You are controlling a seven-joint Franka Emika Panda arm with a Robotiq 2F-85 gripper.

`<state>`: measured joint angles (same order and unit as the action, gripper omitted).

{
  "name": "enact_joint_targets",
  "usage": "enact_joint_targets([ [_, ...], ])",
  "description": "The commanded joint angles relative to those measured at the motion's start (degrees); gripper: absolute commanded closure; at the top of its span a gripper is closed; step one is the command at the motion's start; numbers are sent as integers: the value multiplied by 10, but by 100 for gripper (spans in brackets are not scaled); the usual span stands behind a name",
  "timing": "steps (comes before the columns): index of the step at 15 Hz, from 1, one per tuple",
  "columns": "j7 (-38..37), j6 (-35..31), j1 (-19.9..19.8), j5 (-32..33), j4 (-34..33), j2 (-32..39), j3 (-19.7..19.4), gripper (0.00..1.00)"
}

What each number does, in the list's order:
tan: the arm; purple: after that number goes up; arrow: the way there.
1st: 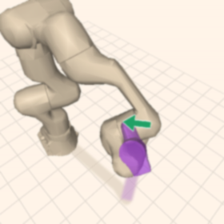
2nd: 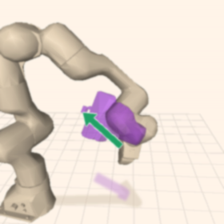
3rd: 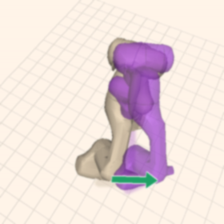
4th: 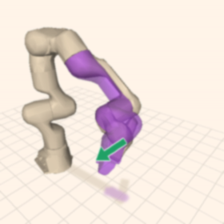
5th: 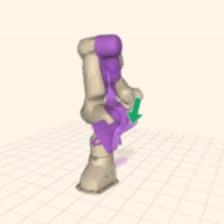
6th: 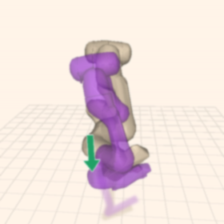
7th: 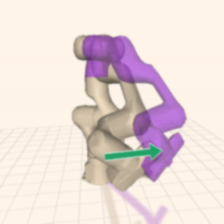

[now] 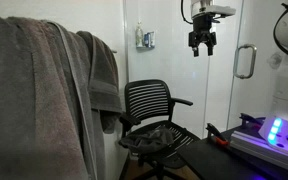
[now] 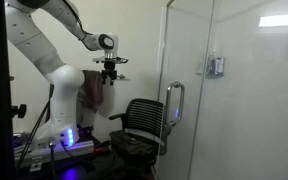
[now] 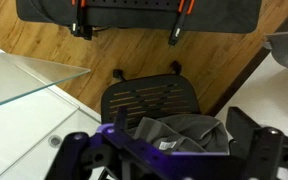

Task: Close the glass door

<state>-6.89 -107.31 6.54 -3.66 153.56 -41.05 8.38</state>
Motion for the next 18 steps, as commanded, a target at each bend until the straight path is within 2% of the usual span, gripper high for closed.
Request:
enact_joint_targets([
  [1, 0, 1, 1, 1, -1, 0, -1, 0],
  [3, -26, -11, -16, 15, 20, -39, 1, 0],
  [5, -59, -5, -33, 40, 46, -110, 0, 0],
  [8, -93, 29, -59, 87, 56, -198, 2, 0],
  [10, -122, 65, -58, 136, 60, -265, -9, 0],
  [14, -153, 148, -86, 214, 65, -403, -46, 0],
  [15, -131, 122, -84, 183, 35, -323, -23, 0],
  [16, -126, 130, -88, 185, 36, -349, -29, 0],
  [18, -125, 129, -87, 182, 36, -356, -24, 0],
])
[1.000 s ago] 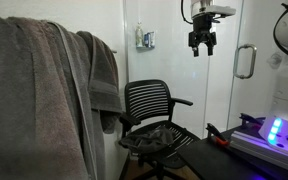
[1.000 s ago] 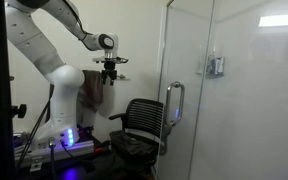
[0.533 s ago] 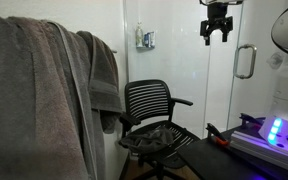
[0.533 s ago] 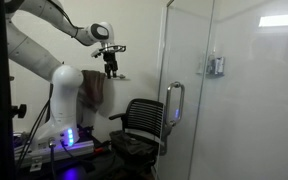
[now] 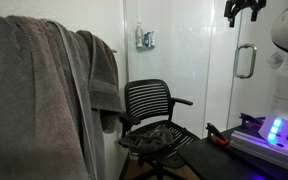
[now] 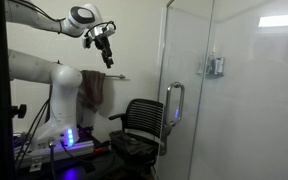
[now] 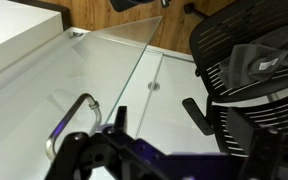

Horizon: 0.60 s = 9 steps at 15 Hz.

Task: Close the glass door

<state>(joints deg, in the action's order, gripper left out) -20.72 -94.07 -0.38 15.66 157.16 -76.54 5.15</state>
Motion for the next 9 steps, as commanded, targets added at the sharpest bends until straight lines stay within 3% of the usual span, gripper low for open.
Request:
enact_joint_targets([
  [1, 22, -12, 0, -24, 4, 14, 12, 0],
  [4, -22, -28, -68, 6, 10, 12, -13, 0],
  [9, -38, -29, -167, 82, 3, -28, -97, 0],
])
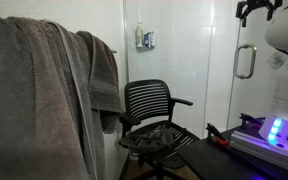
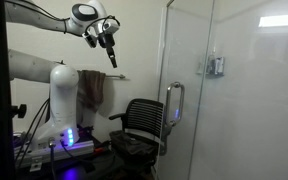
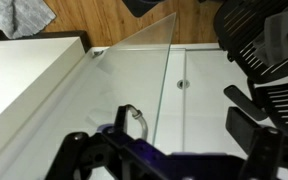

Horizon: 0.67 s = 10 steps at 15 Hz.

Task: Close the glass door

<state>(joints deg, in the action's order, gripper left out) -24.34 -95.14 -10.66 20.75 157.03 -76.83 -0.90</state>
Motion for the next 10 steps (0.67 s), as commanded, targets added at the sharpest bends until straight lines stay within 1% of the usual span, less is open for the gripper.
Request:
enact_joint_targets([
  [1, -6, -25, -84, 46, -1, -26, -54, 0],
  [3, -17, -27, -125, 70, -20, -20, -86, 0],
  [6, -47, -49, -175, 100, -43, -2, -129, 0],
  [9, -83, -68, -216, 119, -72, 15, -167, 0],
  [10, -101, -72, -225, 118, -82, 22, -173, 0],
])
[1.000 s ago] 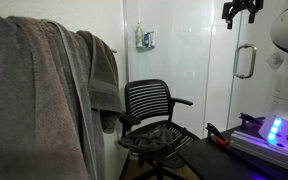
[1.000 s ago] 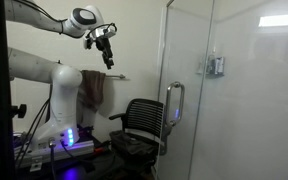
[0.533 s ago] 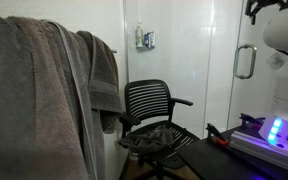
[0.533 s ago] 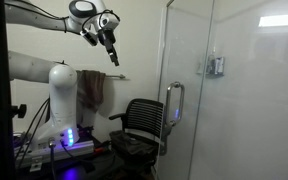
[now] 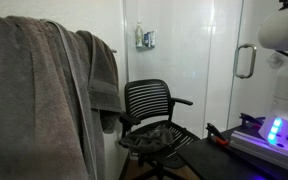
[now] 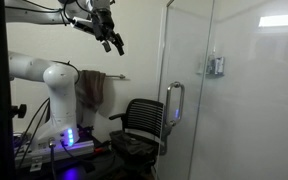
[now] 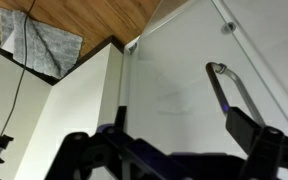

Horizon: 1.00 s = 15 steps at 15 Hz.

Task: Close the glass door

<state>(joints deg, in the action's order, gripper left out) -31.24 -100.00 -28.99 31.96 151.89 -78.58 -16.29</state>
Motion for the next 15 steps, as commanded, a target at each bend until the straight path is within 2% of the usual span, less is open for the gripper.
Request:
enact_joint_targets([
  [1, -57, -21, -49, -5, -39, 43, -12, 0],
  [2, -21, -14, -34, -6, -18, 13, -12, 0],
  [4, -42, -15, -43, -6, -30, 22, -13, 0],
  [5, -61, -18, -47, -9, -22, 22, 0, 0],
  [6, -113, -53, -61, -7, -14, 32, 5, 0],
  [8, -162, -90, -67, -4, -25, 48, -25, 0],
  [12, -243, -196, -97, -5, -37, 85, -59, 0],
  [15, -291, -296, -116, -33, -47, 128, -84, 0],
])
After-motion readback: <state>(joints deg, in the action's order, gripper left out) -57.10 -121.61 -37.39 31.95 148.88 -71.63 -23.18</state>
